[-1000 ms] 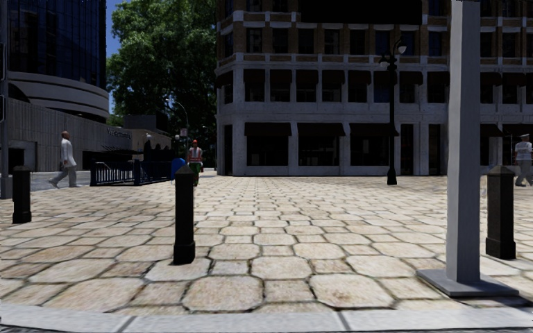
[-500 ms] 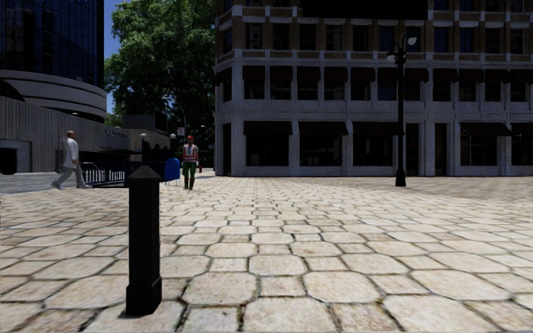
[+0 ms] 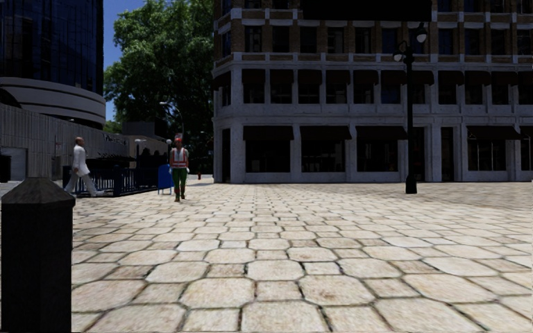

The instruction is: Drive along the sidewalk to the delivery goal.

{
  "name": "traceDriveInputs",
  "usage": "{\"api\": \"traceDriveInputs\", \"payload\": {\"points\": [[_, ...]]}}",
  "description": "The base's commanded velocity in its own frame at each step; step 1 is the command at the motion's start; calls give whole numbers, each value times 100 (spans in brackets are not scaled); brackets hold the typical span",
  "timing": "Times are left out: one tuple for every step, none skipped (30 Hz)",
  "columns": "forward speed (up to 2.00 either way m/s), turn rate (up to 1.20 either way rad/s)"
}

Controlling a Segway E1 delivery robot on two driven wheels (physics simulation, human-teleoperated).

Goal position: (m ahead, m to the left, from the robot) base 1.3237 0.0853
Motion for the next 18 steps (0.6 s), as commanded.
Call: {"api": "traceDriveInputs", "payload": {"points": [[143,0],[143,0],[143,0],[143,0],[143,0],[143,0],[143,0],[143,0],[143,0],[142,10],[141,21],[141,25],[141,25],[141,28],[141,31],[141,35],[141,35],[141,36]]}}
